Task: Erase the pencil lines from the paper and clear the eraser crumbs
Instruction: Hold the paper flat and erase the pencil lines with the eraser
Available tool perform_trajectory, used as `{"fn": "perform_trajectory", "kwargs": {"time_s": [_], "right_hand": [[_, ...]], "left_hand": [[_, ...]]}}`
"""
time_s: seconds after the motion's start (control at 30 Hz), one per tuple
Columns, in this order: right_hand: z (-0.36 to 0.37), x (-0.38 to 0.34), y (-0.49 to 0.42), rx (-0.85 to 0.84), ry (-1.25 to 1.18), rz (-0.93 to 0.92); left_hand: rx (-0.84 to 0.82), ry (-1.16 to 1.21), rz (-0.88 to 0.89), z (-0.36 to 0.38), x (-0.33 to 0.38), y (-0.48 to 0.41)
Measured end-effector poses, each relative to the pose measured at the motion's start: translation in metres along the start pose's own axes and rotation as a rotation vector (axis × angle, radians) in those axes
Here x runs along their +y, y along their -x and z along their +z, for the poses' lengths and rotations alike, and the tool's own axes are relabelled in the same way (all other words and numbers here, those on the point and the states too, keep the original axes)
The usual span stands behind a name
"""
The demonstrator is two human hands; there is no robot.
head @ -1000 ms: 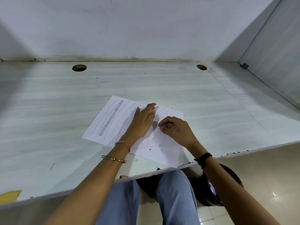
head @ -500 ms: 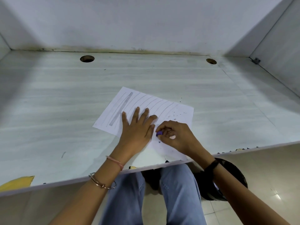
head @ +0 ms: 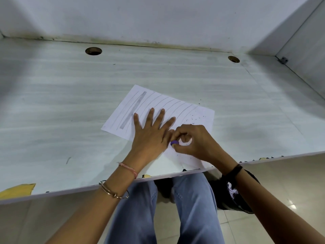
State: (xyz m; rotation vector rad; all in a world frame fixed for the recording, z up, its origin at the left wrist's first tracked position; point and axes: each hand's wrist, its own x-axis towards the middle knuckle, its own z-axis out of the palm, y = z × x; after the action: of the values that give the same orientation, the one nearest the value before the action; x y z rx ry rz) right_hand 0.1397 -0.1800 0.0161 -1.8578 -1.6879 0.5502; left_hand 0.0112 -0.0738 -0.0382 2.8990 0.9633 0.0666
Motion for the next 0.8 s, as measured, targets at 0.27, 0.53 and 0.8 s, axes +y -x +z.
{"fn": "perform_trajectory", "kwargs": {"time_s": [0.27,0.53,0.8], "right_hand": [[-0.0046,0.0004,-0.0015,-0.009,-0.004,0.033],[-0.0044,-0.0015,-0.0008,-0.030,-0.021,0.016],[-0.0047,-0.0019,-0.0013,-0.046,-0.026,-0.005]], "left_hand": [[0.023,0.004,-0.008,0.0017,0.0001,-0.0003],[0.020,0.001,0.002,0.0021,0.0002,-0.0007],[-0.006,-0.010,0.001,-0.0008,0.0001,0.0000]]}}
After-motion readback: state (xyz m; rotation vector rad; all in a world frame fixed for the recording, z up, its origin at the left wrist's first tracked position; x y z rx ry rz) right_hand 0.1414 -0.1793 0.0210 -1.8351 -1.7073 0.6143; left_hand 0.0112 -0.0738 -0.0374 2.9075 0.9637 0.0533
